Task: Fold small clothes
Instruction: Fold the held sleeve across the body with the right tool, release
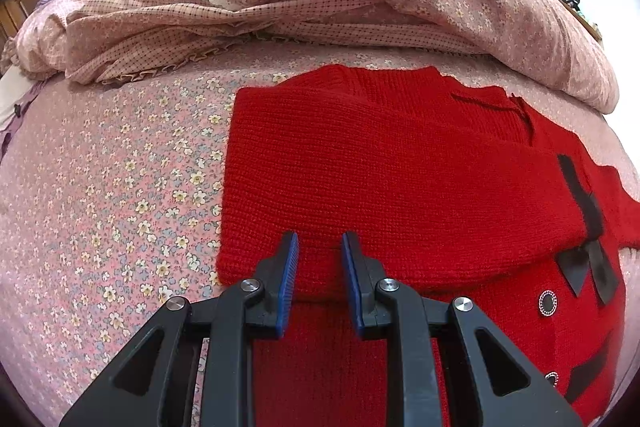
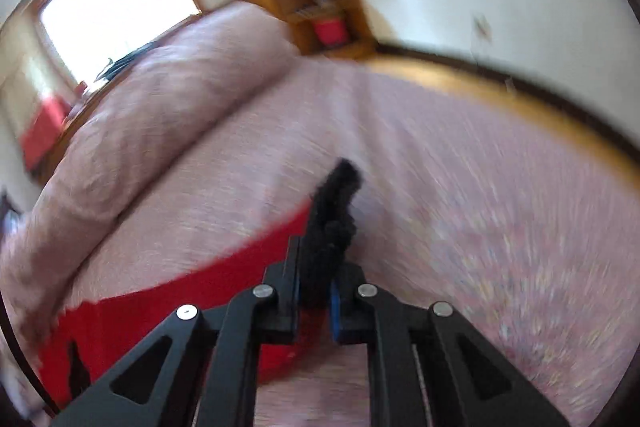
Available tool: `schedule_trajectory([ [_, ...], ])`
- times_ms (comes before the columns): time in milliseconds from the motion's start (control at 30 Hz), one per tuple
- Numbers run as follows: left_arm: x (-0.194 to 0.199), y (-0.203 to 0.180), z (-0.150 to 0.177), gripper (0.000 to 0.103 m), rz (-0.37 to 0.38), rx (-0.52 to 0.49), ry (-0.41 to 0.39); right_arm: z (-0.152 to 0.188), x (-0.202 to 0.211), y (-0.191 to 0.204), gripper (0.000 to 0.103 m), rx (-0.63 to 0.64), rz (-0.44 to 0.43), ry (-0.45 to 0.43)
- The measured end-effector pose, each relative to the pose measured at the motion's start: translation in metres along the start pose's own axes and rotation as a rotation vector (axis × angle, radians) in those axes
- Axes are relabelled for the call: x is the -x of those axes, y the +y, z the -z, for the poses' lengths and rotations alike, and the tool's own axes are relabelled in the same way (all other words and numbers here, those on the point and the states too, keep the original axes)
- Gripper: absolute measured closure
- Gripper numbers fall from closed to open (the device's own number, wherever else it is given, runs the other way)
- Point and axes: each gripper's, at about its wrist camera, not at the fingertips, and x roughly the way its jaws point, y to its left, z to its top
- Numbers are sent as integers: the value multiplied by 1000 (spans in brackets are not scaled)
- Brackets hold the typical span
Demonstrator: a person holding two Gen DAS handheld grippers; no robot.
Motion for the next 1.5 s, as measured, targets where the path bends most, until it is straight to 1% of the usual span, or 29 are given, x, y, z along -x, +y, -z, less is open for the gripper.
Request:
schedule_trajectory([
  [33, 0, 0, 0, 87, 0, 6, 2, -5, 13, 26, 92, 67, -15, -38],
  [67, 0, 0, 0, 87, 1, 10, 3, -8, 23, 46, 92, 107, -31, -64],
  [133, 1, 0, -1, 87, 2, 18, 3, -11, 43, 88, 92, 170, -83, -115],
  [200, 2, 0, -1, 87, 3, 19, 4, -11, 59, 123, 92, 214, -124, -147],
  [300, 4, 0, -1, 87, 5, 21, 8, -4, 88, 189, 92, 266, -250, -194],
  [333, 5, 0, -1, 87, 4, 22, 11, -2, 93, 203, 92, 275, -278, -195],
  [400, 7, 2, -1, 87, 12, 28, 16, 17, 105, 251, 92, 357, -340, -203],
  [433, 9, 2, -1, 87, 19, 29, 21, 24, 110, 264, 92, 388, -356, -206],
  [467, 10, 2, -1, 87, 27, 25, 26, 37, 113, 288, 92, 436, -383, -206],
  [500, 12, 2, 0, 87, 44, 16, 35, 45, 113, 301, 92, 449, -404, -203],
  [533, 13, 3, 0, 87, 73, 13, 44, 56, 112, 318, 92, 447, -449, -190],
  [567, 15, 5, 1, 87, 90, 16, 49, 71, 106, 339, 92, 440, -518, -153],
  [633, 16, 9, 4, 87, 85, 20, 47, 101, 92, 375, 92, 443, -584, -103],
  [667, 15, 11, 6, 87, 77, 13, 48, 125, 80, 401, 92, 454, -617, -55],
  [733, 14, 17, 8, 87, 79, 1, 52, 161, 63, 433, 92, 468, -672, 6],
  [767, 14, 19, 8, 87, 86, 2, 55, 192, 49, 457, 92, 490, -703, 66],
  [800, 15, 21, 8, 87, 97, 5, 64, 217, 44, 472, 92, 502, -715, 110],
  [867, 18, 23, 6, 87, 101, 4, 63, 258, 26, 490, 92, 533, -722, 188],
  [933, 24, 26, 4, 87, 82, 8, 33, 290, 16, 493, 92, 556, -714, 232],
  [1000, 27, 29, 2, 87, 69, 17, 22, 326, -1, 492, 92, 603, -667, 290],
  [1033, 27, 30, 2, 87, 68, 26, 20, 328, -1, 495, 92, 601, -659, 309],
  [1100, 26, 35, 2, 87, 64, 56, 27, 319, 4, 489, 92, 565, -669, 268],
  [1200, 24, 41, 4, 87, 72, 96, 52, 320, -6, 486, 92, 537, -665, 314],
  [1333, 21, 50, 4, 87, 80, 139, 59, 322, -5, 487, 92, 530, -665, 312],
  [1433, 22, 55, 6, 87, 89, 159, 63, 322, -10, 490, 86, 533, -667, 321],
  [1500, 23, 57, 6, 87, 90, 164, 59, 322, -11, 492, 79, 537, -674, 327],
])
